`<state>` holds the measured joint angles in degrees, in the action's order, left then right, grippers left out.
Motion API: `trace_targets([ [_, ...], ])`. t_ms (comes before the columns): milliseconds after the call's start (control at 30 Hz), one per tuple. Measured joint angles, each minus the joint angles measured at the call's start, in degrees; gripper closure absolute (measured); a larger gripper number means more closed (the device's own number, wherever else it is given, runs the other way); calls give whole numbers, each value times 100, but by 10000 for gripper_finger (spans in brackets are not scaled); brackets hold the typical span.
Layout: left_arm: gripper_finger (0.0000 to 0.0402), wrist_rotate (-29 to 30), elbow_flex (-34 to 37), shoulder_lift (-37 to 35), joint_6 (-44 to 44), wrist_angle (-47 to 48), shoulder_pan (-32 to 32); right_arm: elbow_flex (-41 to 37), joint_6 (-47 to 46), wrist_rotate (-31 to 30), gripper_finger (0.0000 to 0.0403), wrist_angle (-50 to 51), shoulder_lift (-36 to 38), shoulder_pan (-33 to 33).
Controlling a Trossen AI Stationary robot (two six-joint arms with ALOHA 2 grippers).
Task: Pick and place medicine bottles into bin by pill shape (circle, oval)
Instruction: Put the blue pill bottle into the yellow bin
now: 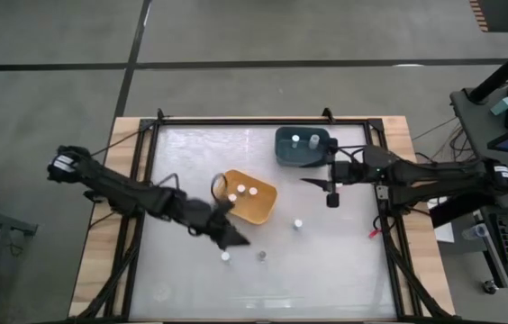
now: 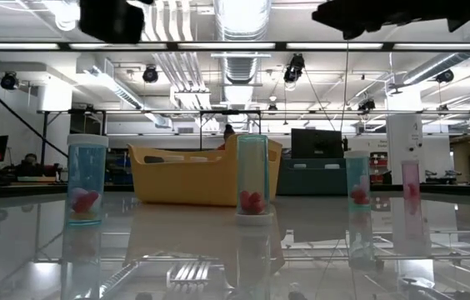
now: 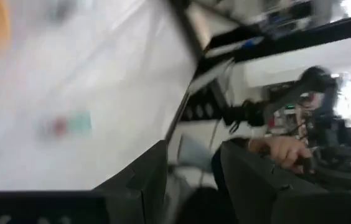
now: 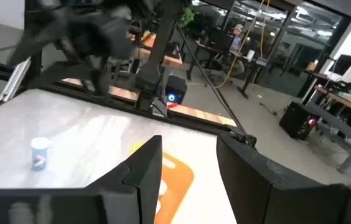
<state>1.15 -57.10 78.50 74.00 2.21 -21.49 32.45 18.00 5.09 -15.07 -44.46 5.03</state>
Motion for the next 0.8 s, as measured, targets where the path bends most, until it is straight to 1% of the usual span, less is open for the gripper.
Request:
trace_targets([
  [167,267,-68,-1190,820,1869,1090,-752,-84,-250,91,259,144,229,1],
  [267,273,-476,-2055,1349,3064,2044,-1152,-90,-357,397,262,153,228,-1],
  [367,290,-796,-2879,1919,3787,3018,-1485,-90,-457,589,266,140,169,-3],
  [467,311,-784,-3579,2374,3830,3946,-1686,-90,-457,586,266,137,82,-12],
  [533,325,-742,-3974,2659,3818,4864,-1714,-90,-484,587,266,109,34,-12],
  [633,344,-643,-4375,3029,3736,6445,-1720,-90,-603,589,268,98,-41,-12],
  [667,350,-452,-4493,3126,3700,6909,-1720,-90,-611,587,268,104,-57,-12],
  [700,355,-132,-4586,3191,3664,7230,-1705,-90,-624,587,268,105,-75,-12],
  [767,363,505,-4632,3256,3531,7439,-1655,-90,-695,587,268,101,-101,-12],
  [800,365,680,-4627,3267,3430,7418,-1604,-90,-751,587,268,99,-109,-12],
])
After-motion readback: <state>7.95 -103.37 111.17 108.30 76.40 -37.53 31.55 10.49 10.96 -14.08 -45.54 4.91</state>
